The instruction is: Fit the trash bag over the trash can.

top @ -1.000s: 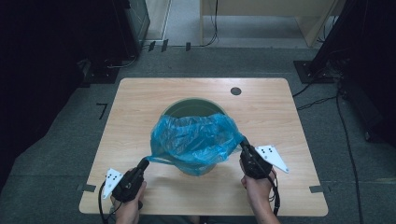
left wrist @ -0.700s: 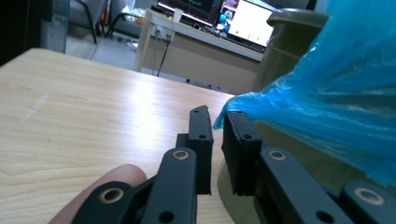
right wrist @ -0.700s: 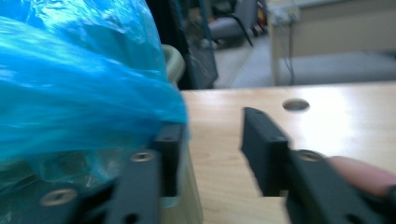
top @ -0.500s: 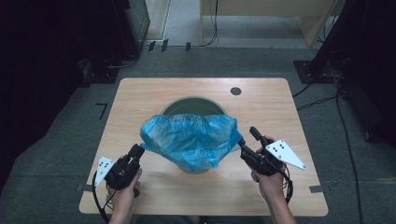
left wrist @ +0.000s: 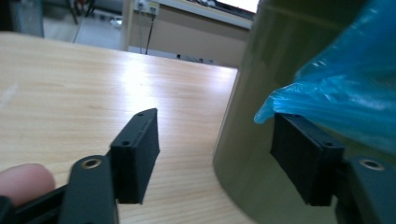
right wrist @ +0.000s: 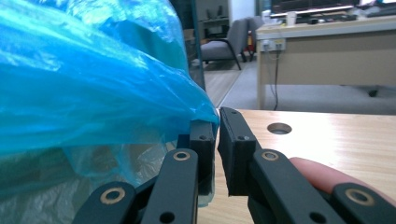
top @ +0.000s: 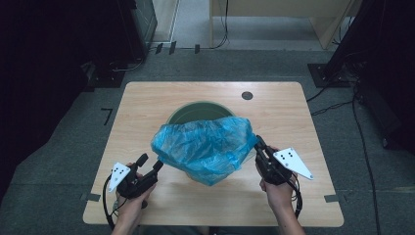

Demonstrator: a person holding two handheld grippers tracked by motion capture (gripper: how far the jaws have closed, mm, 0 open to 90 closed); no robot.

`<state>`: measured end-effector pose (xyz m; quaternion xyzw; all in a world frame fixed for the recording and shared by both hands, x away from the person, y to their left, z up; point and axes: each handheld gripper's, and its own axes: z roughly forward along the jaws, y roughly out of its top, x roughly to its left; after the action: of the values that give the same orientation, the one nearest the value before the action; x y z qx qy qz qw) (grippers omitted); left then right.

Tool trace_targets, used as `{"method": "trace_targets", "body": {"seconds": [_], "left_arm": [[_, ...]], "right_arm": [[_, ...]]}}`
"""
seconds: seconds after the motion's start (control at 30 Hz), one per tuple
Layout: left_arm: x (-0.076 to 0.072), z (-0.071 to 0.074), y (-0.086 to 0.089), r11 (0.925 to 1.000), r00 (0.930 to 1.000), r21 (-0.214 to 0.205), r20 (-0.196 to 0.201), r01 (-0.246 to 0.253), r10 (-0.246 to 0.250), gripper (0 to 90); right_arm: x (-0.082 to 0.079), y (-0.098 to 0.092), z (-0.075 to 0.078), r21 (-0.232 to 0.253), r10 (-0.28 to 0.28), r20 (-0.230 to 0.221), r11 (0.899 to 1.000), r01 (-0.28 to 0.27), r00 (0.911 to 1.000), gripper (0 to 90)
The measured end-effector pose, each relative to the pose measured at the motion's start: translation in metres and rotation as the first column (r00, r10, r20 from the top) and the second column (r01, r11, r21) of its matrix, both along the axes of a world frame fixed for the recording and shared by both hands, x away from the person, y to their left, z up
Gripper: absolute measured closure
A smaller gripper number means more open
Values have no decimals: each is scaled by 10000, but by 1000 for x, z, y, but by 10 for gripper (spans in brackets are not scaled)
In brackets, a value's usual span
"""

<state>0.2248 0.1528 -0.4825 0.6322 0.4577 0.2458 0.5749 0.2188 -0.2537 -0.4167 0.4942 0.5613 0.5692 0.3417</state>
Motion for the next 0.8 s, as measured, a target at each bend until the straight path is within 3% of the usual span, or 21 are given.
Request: {"method": "trace_targets", "body": {"seconds": [0.07,0.13,0.23,0.33,0.4,0.53,0.6,0.7,0.8], "left_arm": [[-6,-3,3,9961,9977,693,352,551,-577,276],[-12,-5,4,9903,9916,1005,777,959,-1039,271],[-18,-9,5,9827,9803,1018,1077,1548,-1656,255],[-21,-13,5,9799,9813,1344,1041,1476,-1620,255],[-19,-17,6,9748,9821,1575,774,1581,-1718,257],[-16,-22,11,9741,9896,1845,341,1309,-1394,257],[-13,-22,14,9768,9950,1928,181,927,-980,268],[-10,-21,23,9872,9988,1522,73,473,-490,274],[-9,-18,30,9907,9990,1295,187,-429,408,311]], "right_arm": [[0,-1,3,213,-137,8,9997,137,9999,851],[0,-1,5,299,-260,56,9992,258,9996,855],[0,0,7,334,-438,54,9985,436,9990,861],[1,1,7,423,-527,26,9977,525,9986,863],[1,2,7,421,-492,13,9979,491,9988,864],[1,3,6,389,-470,-24,9981,471,9989,863],[1,3,6,364,-461,-24,9983,462,9989,863],[0,2,6,367,-484,11,9982,483,9988,863],[0,2,6,384,-489,9,9981,489,9988,863]]}}
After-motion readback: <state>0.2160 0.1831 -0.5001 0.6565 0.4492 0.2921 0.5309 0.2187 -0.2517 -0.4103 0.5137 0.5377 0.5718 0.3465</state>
